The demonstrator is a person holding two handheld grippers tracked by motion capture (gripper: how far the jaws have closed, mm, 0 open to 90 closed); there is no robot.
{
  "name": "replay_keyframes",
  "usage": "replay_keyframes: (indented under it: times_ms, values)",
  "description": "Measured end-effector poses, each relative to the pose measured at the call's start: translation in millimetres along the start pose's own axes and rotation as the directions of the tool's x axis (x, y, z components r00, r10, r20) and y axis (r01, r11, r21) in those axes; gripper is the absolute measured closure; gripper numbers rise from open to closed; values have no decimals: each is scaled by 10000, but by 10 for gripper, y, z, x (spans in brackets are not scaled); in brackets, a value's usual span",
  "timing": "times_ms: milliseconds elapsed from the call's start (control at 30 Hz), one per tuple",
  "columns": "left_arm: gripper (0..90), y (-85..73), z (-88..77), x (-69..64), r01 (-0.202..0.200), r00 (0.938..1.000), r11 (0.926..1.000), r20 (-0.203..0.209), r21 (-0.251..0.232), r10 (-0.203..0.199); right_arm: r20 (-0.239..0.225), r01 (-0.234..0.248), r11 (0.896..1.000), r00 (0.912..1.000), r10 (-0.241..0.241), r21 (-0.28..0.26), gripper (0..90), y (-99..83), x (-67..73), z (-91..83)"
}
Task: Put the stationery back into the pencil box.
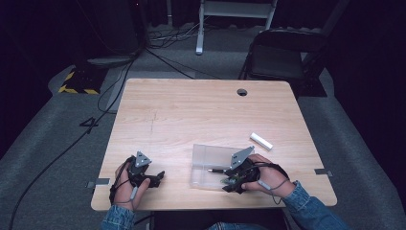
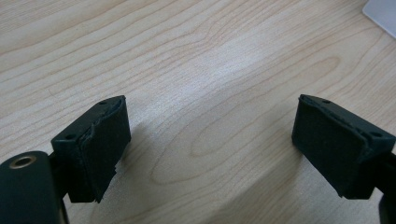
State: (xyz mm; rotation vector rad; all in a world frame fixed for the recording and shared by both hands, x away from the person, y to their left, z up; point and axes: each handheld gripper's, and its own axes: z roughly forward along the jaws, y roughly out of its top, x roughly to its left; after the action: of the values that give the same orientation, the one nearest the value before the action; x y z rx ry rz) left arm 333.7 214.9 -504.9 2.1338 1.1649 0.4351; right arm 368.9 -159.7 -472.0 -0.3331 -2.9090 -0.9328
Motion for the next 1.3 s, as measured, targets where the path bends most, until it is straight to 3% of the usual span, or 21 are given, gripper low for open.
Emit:
replay_keyframes:
  times_ms: [133, 367, 733, 933, 1000, 1133, 1300]
  values:
    - [120, 0, 0, 0, -7, 10000, 10000, -3, 0, 7, -211, 55, 9999, 9998, -52, 125, 394, 5, 20, -7]
    - [120, 0, 0, 1, -11, 10000, 10000, -3, 2, 11, -163, 101, 9999, 9998, -100, 83, 392, 7, 18, -27]
    - [120, 0, 0, 0, 6, 10000, 10000, 3, 0, -6, 269, -87, 9993, 9996, 96, -366, 400, 28, -10, -184]
    - [120, 0, 0, 1, -12, 10000, 10000, -6, 2, 12, 621, -420, 9952, 9969, 476, -880, 411, 37, -43, -325]
    - [119, 0, 0, 1, -8, 10000, 10000, -5, -2, 8, 796, -715, 9918, 9936, 801, -1057, 420, 31, -66, -379]
    - [118, 2, 3, 0, 15, 10000, 10000, 8, -9, -15, 1301, -1497, 9760, 9767, 1709, -1583, 438, -7, -148, -517]
    - [114, 6, 10, 2, -6, 10000, 10000, 1, -50, 6, 1776, -1892, 9595, 9575, 2274, -2087, 445, -60, -227, -680]
